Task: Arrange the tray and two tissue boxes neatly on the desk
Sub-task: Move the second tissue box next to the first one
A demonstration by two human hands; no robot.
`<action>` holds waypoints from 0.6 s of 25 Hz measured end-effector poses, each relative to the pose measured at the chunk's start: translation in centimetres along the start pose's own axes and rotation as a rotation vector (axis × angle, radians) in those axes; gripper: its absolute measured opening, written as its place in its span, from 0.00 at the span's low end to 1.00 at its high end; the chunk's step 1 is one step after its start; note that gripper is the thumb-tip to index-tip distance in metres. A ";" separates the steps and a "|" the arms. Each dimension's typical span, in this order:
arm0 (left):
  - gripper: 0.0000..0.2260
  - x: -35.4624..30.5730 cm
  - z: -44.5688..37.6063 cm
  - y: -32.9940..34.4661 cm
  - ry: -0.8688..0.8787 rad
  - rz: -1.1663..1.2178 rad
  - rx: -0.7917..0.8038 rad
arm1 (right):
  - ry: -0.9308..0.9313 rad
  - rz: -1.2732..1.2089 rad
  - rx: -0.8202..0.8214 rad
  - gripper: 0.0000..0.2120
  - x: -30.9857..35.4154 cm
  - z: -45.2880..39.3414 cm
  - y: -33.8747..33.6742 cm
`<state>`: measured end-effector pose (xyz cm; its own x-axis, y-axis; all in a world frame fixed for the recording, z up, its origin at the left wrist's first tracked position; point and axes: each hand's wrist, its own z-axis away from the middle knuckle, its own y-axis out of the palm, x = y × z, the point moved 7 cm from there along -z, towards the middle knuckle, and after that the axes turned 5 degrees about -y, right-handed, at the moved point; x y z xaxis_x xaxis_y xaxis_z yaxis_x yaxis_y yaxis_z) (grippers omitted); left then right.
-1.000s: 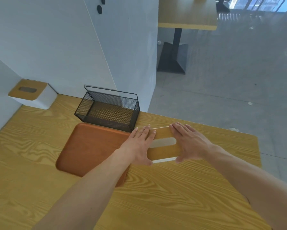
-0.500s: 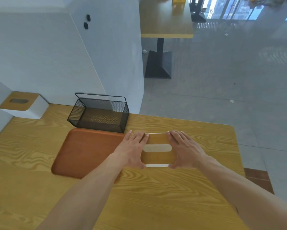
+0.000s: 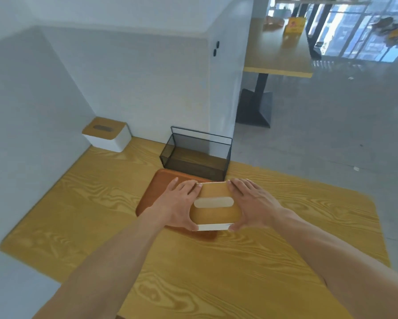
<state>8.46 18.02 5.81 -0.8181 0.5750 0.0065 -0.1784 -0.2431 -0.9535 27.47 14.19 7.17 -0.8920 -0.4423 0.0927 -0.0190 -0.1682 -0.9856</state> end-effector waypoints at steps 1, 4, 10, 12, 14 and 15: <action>0.58 2.4 1.8 0.2 -0.023 0.002 -0.002 | -0.028 0.003 -0.015 0.65 2.5 -1.6 -0.4; 0.58 10.2 7.7 0.9 -0.083 0.010 -0.010 | -0.098 0.006 -0.043 0.65 10.9 -6.4 -1.2; 0.57 22.6 17.0 2.0 -0.183 0.033 -0.035 | -0.189 -0.001 -0.026 0.63 24.1 -14.8 -1.8; 0.56 25.4 18.4 2.3 -0.201 0.037 -0.052 | -0.199 0.011 -0.016 0.62 26.5 -16.9 -1.8; 0.56 27.6 18.8 2.8 -0.205 0.046 -0.068 | -0.199 0.026 -0.014 0.62 27.7 -18.8 -1.8; 0.56 28.4 18.6 3.1 -0.204 0.052 -0.060 | -0.193 0.028 -0.009 0.62 28.0 -19.6 -1.7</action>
<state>-25.49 19.09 8.64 -0.9200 0.3918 0.0117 -0.1052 -0.2181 -0.9702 -6.32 19.39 8.61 -0.7893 -0.6074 0.0893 0.0004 -0.1459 -0.9893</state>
